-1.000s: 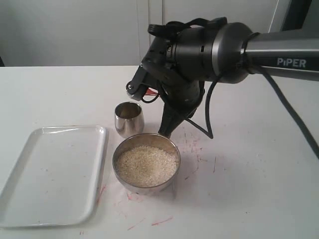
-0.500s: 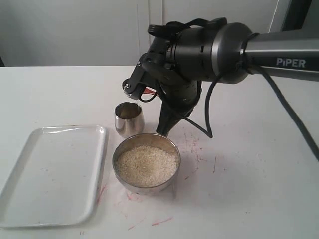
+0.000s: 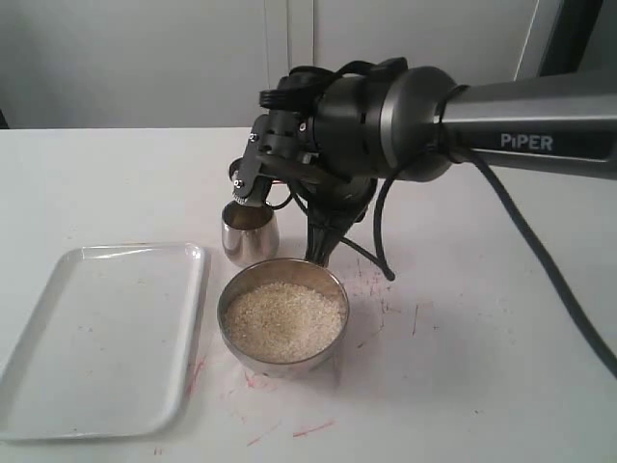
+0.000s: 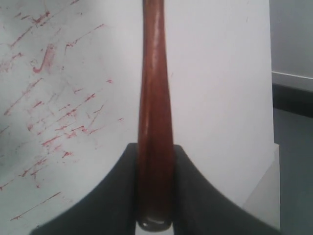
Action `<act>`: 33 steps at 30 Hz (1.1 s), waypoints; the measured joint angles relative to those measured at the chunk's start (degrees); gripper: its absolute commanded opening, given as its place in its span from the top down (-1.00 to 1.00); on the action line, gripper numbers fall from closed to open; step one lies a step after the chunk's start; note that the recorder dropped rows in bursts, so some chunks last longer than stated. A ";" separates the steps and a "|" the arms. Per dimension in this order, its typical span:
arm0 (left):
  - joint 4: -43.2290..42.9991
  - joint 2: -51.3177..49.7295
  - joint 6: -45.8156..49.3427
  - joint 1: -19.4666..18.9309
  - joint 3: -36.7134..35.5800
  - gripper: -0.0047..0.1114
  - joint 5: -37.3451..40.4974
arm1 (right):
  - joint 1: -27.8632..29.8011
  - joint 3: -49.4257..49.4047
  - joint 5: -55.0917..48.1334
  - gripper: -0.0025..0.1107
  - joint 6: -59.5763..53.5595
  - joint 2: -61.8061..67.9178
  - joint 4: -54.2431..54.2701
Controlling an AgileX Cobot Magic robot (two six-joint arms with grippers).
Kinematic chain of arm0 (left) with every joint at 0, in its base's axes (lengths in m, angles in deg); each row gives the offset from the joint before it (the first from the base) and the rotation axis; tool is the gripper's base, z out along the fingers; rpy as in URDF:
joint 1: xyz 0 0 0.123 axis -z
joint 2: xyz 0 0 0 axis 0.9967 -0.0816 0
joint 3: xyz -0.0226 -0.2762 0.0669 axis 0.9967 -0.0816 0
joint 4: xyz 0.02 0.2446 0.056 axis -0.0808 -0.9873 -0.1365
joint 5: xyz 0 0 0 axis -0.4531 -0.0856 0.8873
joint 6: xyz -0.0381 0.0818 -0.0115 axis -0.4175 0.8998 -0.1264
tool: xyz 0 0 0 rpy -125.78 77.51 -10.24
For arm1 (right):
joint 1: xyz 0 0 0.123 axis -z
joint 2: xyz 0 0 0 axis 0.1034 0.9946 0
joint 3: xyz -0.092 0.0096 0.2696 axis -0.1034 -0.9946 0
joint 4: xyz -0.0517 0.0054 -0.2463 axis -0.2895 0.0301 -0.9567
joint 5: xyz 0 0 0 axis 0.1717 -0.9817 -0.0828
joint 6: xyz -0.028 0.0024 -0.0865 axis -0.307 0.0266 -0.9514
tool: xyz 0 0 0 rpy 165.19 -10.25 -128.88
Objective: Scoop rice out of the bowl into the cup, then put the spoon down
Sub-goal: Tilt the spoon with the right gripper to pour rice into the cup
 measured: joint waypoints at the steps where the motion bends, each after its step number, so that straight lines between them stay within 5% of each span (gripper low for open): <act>1: 0.00 0.00 0.00 0.00 0.00 0.67 0.00 | -0.16 0.00 0.00 0.96 0.00 0.00 -0.24; 33: 0.00 0.00 0.00 0.00 0.00 0.67 0.00 | -0.76 0.00 -4.24 0.96 0.22 0.00 -7.53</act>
